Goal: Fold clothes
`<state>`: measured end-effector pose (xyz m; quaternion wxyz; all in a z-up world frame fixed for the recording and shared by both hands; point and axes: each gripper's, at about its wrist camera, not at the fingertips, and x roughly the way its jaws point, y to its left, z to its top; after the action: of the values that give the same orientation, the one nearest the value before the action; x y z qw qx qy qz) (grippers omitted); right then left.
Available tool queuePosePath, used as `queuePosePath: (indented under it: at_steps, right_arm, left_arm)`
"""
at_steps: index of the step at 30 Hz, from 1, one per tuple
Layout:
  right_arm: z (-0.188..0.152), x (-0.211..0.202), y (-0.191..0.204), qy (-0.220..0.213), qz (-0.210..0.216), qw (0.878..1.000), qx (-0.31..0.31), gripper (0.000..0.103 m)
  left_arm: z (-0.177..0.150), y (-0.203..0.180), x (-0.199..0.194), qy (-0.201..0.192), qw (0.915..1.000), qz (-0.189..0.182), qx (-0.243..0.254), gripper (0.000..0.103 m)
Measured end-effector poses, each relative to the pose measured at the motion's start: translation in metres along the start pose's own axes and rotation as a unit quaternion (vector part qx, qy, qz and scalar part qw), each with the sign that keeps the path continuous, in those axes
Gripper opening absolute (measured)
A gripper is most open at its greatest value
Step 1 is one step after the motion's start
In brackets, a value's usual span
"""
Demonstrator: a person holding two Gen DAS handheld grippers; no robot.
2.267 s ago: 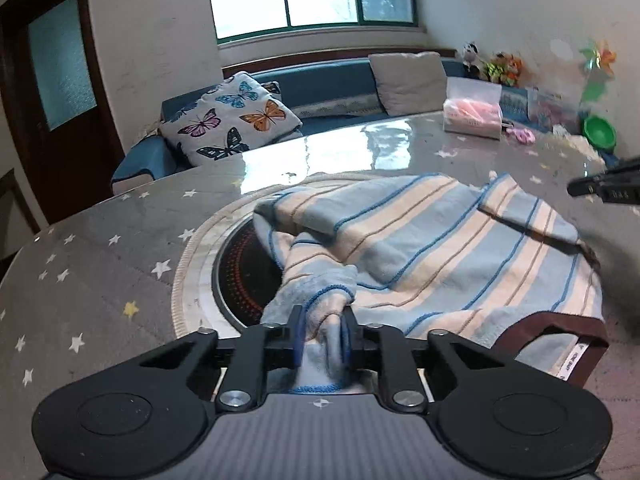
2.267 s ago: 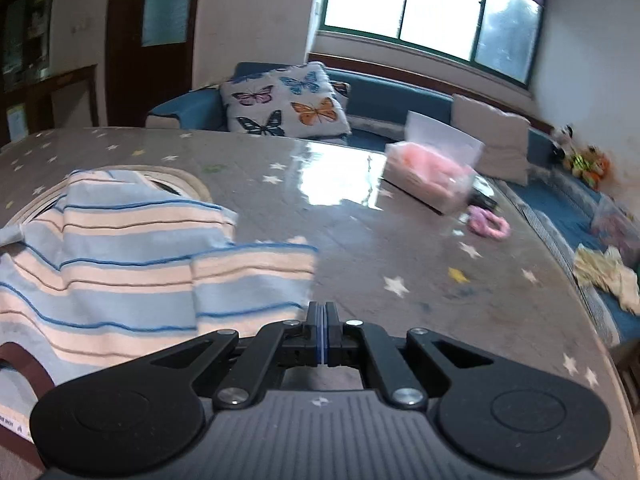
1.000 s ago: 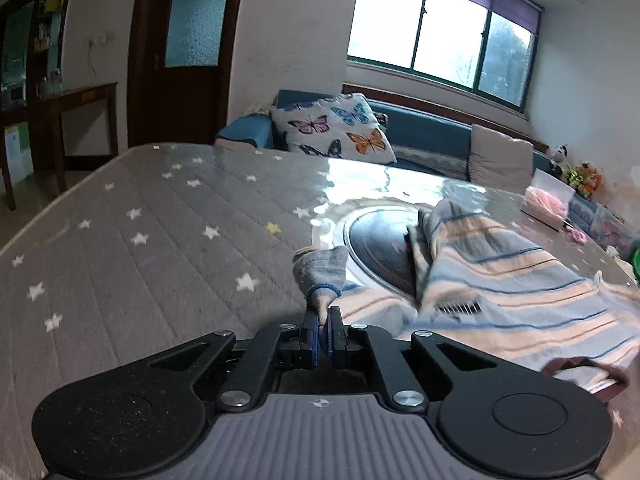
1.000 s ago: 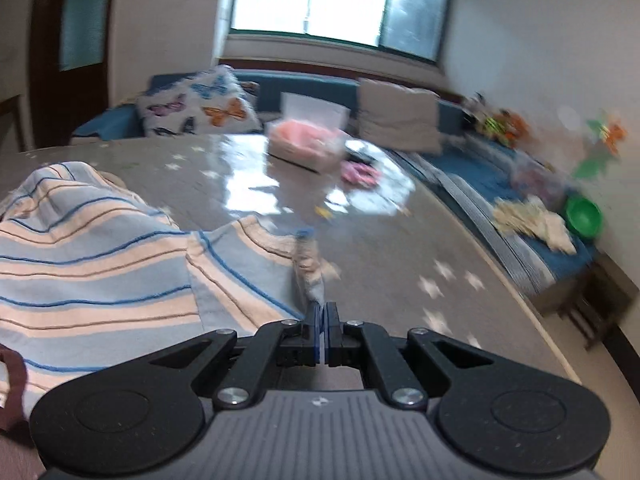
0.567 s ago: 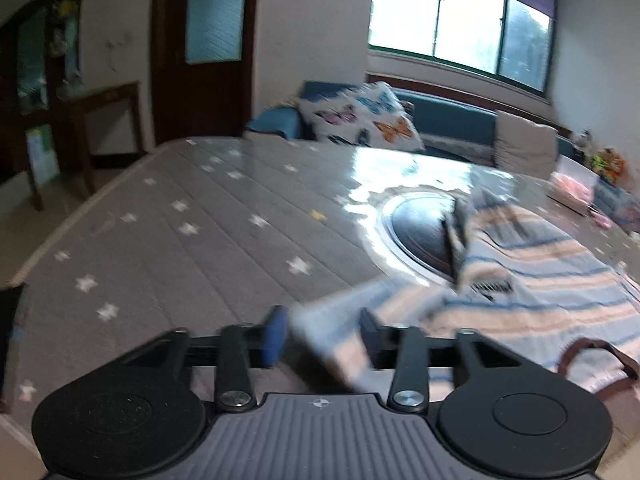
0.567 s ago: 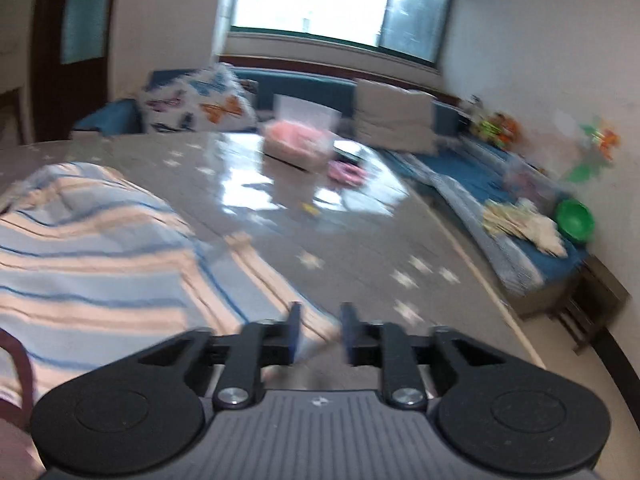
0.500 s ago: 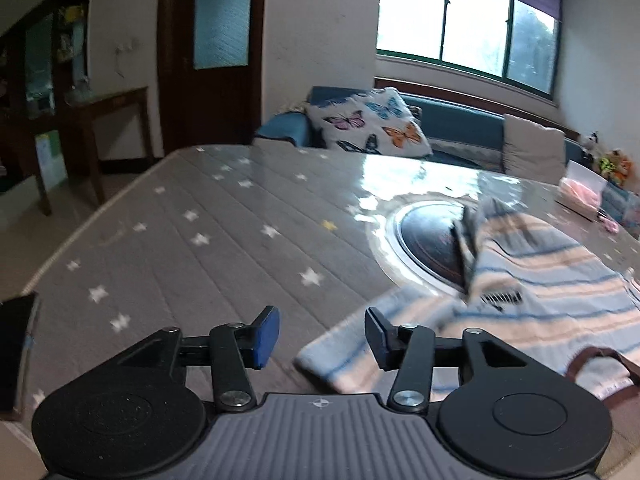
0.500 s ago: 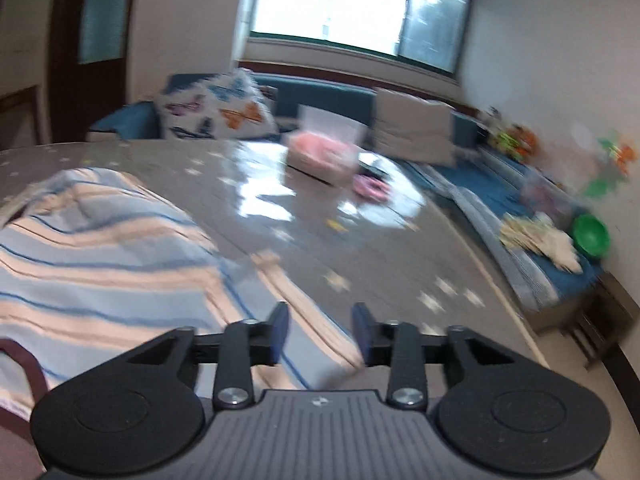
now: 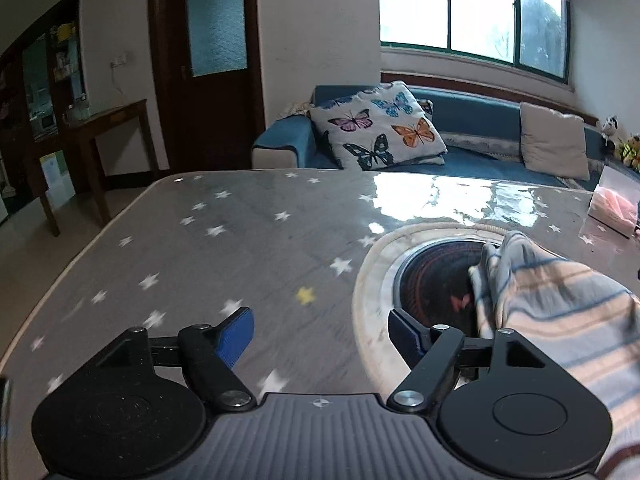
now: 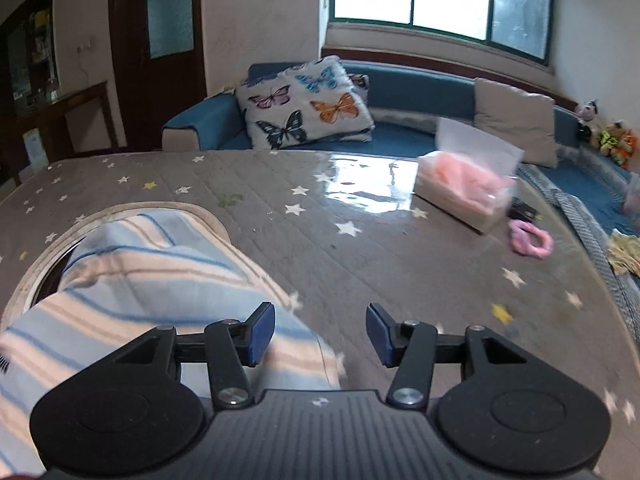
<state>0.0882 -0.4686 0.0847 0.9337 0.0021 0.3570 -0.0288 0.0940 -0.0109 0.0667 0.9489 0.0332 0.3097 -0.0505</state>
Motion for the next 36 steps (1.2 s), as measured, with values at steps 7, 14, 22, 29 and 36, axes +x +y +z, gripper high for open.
queuePosePath:
  at_steps: [7, 14, 22, 29, 36]
  right_arm:
    - [0.012, 0.057, 0.003, 0.036, 0.002, 0.999, -0.018, 0.051]
    - [-0.003, 0.057, 0.011, 0.046, 0.034, 0.998, -0.036, 0.048]
    - [0.007, 0.06, 0.009, 0.054, 0.084, 0.994, -0.048, 0.022]
    - [0.005, 0.057, 0.015, 0.066, 0.103, 0.989, -0.079, 0.005]
    - [0.03, 0.03, 0.006, -0.072, -0.068, 0.985, -0.141, 0.004]
  left_arm:
    - [0.023, -0.034, 0.052, 0.022, 0.9993, -0.023, 0.019, 0.073]
    - [0.032, -0.062, 0.086, 0.035, 0.9977, -0.04, 0.042, 0.072]
    - [0.038, -0.076, 0.108, 0.044, 0.9966, -0.057, 0.04, 0.063]
    - [0.039, -0.083, 0.113, 0.046, 0.9948, -0.078, 0.047, 0.059]
    - [0.041, -0.095, 0.119, 0.049, 0.9926, -0.094, 0.058, 0.055]
